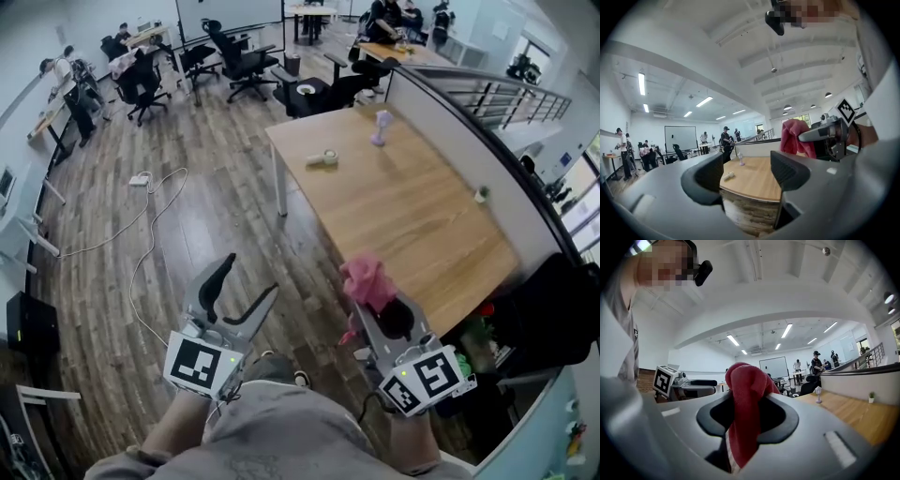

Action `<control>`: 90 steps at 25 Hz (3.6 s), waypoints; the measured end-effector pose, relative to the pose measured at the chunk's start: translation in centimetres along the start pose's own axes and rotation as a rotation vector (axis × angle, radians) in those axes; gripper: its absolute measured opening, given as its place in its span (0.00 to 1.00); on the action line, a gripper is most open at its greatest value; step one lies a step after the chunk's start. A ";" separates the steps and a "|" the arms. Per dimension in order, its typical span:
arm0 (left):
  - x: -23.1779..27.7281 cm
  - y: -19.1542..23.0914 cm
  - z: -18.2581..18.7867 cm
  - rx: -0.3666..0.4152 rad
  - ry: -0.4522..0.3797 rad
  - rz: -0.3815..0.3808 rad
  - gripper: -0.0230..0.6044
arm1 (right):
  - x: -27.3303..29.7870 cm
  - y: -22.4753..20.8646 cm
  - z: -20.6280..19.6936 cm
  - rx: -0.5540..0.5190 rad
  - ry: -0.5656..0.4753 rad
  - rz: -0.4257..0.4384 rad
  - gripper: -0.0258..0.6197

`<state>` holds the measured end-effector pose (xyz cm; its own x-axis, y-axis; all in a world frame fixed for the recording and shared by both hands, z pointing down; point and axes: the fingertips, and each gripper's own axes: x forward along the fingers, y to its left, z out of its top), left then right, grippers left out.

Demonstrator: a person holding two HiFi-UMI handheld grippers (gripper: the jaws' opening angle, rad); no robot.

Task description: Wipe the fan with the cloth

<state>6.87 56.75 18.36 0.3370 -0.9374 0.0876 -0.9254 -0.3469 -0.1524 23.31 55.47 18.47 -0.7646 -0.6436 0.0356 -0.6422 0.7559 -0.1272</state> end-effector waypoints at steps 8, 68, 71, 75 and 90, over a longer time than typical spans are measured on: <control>1.7 2.2 -0.6 0.002 -0.016 0.053 0.54 | 1.9 -2.4 -0.5 0.005 0.015 -0.025 0.24; 56.6 31.1 -20.0 -0.065 0.326 -0.364 0.54 | 47.4 -40.0 -13.2 0.173 0.343 -0.393 0.24; 60.1 30.1 -22.4 -0.067 0.370 -0.396 0.55 | 49.2 -43.2 -15.1 0.180 0.378 -0.375 0.24; 63.6 28.7 -25.9 -0.065 0.431 -0.442 0.55 | 51.7 -46.5 -17.6 0.174 0.437 -0.337 0.24; 68.5 25.0 -35.3 0.048 0.590 -0.605 0.59 | 57.9 -51.4 -24.1 0.229 0.523 -0.253 0.24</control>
<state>0.66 -15.07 55.28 0.6139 -0.4257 0.6648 -0.6021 -0.7971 0.0455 10.74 -17.73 50.99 -0.5537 -0.6115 0.5653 -0.8229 0.5056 -0.2591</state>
